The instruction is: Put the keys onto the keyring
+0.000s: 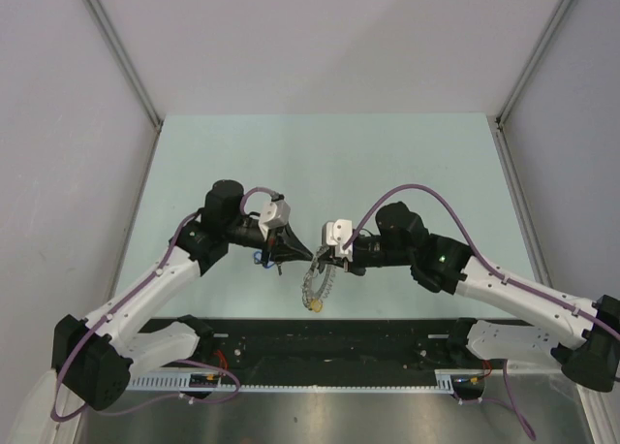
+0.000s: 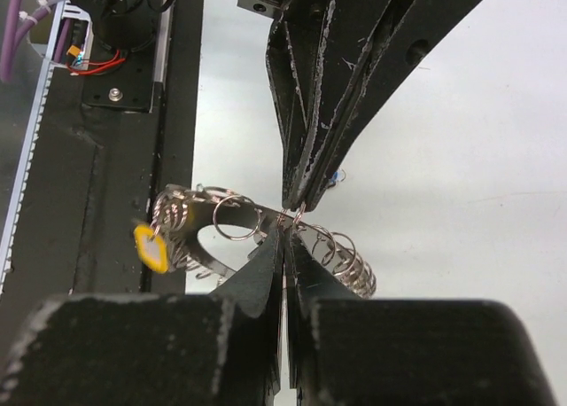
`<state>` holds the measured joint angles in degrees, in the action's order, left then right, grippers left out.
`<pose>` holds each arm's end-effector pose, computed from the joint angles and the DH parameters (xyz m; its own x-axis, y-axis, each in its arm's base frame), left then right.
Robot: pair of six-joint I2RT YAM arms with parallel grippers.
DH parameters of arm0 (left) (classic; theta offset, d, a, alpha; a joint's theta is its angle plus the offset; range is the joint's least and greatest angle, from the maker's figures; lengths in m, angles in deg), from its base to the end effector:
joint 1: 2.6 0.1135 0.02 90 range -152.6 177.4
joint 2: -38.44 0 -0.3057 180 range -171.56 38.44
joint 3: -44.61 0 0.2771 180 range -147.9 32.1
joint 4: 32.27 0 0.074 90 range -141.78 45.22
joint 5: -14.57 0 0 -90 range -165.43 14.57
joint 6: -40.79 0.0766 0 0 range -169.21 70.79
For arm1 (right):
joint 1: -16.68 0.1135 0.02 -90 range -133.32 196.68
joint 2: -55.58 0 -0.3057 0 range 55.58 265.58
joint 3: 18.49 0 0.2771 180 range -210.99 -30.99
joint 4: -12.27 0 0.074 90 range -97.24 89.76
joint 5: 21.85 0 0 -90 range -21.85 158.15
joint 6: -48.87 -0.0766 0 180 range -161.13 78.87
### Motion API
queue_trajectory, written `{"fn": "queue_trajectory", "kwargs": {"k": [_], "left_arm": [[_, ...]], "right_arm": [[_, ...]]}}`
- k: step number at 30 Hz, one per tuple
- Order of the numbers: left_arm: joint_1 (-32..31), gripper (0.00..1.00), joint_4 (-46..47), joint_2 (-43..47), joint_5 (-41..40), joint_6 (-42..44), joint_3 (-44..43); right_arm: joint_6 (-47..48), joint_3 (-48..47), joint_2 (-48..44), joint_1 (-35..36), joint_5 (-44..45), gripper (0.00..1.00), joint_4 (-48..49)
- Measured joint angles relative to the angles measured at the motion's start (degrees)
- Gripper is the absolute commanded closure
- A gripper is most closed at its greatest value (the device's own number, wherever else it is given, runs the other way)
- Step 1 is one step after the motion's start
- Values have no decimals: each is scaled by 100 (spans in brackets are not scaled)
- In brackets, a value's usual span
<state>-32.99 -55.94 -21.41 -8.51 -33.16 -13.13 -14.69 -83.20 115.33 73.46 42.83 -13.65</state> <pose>0.1688 -0.1807 0.3224 -0.1081 0.1891 -0.9760 0.9810 -0.1386 -0.1356 0.1237 0.2487 0.3503 0.2587 -0.3397 -0.9043 -0.9603 0.0110 -0.2788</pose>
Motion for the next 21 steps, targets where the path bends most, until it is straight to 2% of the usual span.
{"fn": "queue_trajectory", "kwargs": {"k": [1, 2, 4, 7, 9, 12, 15, 16, 21], "left_arm": [[15, 96, 7, 13, -61, -28, 15], [20, 83, 7, 26, -157, -68, 31], [22, 66, 11, 31, -404, -129, 37], [46, 50, 87, 52, -754, -256, 37], [87, 46, 116, 101, -1034, -328, 37], [232, 33, 160, 205, -1482, -463, 37], [422, 16, 188, 345, -2122, -632, 37], [496, 0, 203, 409, -2378, -717, 42], [1049, 0, 463, 968, -3858, -1292, 262]], "right_arm": [[-7, 0, 42, 2, 7, 100, 28], [-13, 0, 83, 2, 42, 100, 55], [-37, 0, 149, 2, 131, 100, 101], [-94, 11, 249, -63, 260, 100, 170], [-138, 17, 302, -192, 289, 100, 175], [-225, 20, 380, -520, 382, 100, 260], [-315, 20, 490, -874, 442, 100, 361], [-358, 20, 553, -1025, 459, 100, 398], [-538, -79, 1093, -1836, 706, 100, 562]]}}
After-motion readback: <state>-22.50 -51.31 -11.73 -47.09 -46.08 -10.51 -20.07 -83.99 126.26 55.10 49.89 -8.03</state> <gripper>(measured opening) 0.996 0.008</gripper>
